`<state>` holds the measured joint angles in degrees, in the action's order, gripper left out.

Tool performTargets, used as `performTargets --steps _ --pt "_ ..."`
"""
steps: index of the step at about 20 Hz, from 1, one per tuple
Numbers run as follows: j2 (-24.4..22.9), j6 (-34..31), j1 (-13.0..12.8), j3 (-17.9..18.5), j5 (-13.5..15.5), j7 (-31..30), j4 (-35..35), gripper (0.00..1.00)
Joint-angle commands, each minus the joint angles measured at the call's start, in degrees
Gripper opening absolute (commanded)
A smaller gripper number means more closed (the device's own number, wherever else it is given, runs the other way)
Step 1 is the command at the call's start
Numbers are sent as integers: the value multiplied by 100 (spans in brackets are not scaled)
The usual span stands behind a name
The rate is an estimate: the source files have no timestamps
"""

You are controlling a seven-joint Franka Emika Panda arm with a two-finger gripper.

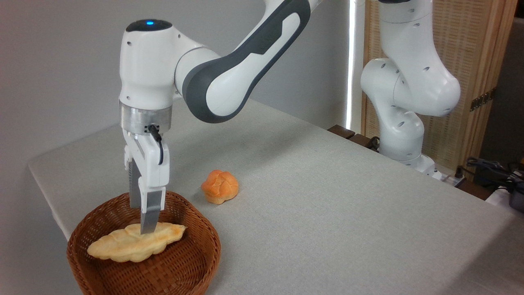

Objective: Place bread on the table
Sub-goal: 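Lower the gripper onto the long bread and close on it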

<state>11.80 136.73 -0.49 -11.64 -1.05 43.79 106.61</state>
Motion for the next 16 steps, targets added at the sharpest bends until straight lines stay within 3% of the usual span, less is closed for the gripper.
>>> performTargets --steps 1,7,8,11,12,16 --pt "86 151 32 13 -597 86 -35 100" --pt "402 1109 32 4 -818 25 281 100" --pt "429 1127 32 -5 -818 -10 281 90" --pt "429 1136 32 -5 -809 -2 264 31" --pt "429 1136 32 -5 -809 -2 264 24" --pt "429 1136 32 -5 -826 33 272 24"
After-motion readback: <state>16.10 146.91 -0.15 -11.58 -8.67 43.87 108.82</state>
